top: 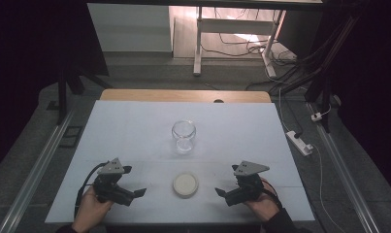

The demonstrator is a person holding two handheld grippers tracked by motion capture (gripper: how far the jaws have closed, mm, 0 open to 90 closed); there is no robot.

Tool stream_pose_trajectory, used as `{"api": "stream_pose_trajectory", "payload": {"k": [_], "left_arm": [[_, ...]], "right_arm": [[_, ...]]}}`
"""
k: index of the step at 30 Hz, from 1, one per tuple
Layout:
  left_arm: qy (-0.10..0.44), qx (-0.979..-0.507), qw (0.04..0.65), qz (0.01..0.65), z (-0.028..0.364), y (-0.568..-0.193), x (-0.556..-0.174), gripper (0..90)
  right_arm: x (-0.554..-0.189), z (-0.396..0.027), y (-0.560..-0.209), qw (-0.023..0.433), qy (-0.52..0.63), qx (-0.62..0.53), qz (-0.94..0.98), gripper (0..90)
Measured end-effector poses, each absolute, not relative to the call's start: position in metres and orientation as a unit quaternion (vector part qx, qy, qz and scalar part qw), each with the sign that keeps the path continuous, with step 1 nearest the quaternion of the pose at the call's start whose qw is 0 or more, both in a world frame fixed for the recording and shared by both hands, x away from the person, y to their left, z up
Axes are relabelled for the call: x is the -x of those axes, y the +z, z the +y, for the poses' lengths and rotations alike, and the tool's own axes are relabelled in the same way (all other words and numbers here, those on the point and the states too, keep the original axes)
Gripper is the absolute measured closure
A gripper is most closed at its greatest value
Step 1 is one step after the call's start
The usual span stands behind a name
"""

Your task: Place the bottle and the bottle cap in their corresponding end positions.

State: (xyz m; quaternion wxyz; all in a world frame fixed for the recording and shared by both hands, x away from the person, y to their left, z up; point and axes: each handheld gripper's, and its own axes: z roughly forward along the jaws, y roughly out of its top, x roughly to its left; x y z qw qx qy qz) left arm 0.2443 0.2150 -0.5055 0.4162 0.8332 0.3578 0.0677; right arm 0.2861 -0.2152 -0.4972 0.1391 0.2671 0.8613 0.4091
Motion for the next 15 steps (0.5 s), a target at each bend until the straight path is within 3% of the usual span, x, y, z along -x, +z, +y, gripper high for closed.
{"api": "stream_pose_trajectory", "payload": {"k": [15], "left_arm": [[0.08, -0.813, 0.414, 0.4, 0.247, -0.512, -0.213, 0.0]], "right_arm": [[-0.272, -0.249, -0.498, 0.153, 0.404, -0.312, 0.846, 0.0]]}}
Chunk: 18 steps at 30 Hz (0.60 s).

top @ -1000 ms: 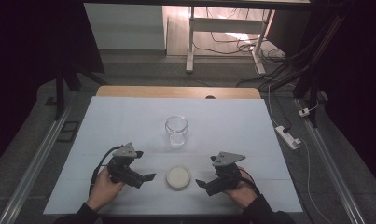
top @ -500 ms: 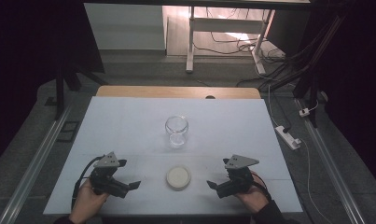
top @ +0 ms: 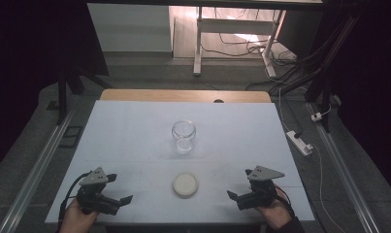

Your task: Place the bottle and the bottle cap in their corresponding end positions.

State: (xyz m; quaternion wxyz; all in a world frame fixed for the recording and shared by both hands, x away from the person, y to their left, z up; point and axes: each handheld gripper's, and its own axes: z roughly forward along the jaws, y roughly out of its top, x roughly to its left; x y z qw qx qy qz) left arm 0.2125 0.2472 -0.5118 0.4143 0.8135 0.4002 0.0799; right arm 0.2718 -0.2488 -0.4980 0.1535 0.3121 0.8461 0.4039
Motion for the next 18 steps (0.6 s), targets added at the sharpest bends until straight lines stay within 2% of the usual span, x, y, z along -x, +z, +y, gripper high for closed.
{"api": "stream_pose_trajectory", "payload": {"k": [18], "left_arm": [[0.104, -0.798, 0.386, 0.45, 0.277, -0.52, -0.188, 0.0]], "right_arm": [[-0.259, -0.288, -0.498, 0.172, 0.389, -0.381, 0.821, 0.0]]}}
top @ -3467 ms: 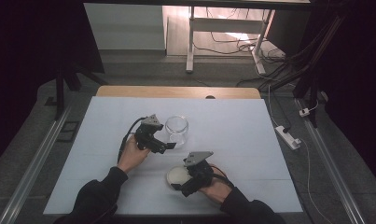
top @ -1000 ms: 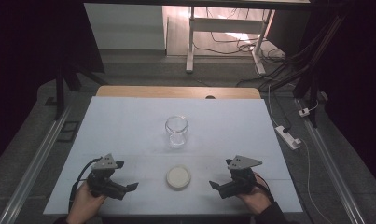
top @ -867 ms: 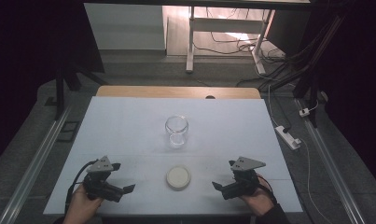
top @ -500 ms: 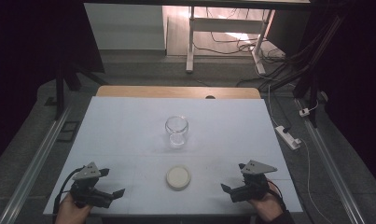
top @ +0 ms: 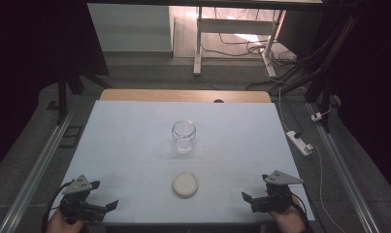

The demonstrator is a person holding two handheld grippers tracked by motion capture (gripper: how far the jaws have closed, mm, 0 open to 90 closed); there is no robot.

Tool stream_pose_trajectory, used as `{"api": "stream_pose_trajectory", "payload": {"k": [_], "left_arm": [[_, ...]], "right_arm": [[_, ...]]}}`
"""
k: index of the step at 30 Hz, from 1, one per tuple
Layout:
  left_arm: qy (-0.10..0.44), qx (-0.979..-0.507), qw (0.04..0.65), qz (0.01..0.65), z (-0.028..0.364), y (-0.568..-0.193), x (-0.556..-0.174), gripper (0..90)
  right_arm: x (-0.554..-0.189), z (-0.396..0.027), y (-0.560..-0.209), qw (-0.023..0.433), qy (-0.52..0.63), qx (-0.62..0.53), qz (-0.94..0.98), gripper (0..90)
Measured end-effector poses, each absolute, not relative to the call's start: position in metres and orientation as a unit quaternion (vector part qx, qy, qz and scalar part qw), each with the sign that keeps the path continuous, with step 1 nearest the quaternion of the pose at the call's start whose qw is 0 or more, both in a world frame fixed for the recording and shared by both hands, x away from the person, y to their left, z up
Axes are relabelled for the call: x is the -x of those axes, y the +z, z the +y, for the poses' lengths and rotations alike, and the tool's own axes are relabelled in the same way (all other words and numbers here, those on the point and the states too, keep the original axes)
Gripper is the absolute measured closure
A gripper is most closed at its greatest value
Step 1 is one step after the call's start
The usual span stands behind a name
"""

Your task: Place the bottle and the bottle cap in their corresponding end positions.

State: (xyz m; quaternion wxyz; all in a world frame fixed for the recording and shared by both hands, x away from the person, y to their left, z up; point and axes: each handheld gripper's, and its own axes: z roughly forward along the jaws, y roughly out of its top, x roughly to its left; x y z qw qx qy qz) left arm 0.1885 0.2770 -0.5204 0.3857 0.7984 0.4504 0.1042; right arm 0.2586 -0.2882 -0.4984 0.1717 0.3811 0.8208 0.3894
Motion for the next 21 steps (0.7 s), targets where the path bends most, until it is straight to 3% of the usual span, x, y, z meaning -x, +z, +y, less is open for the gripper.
{"api": "stream_pose_trajectory", "payload": {"k": [21], "left_arm": [[0.11, -0.8, 0.335, 0.485, 0.287, -0.525, -0.178, 0.0]], "right_arm": [[-0.249, -0.308, -0.498, 0.158, 0.368, -0.429, 0.81, 0.0]]}}
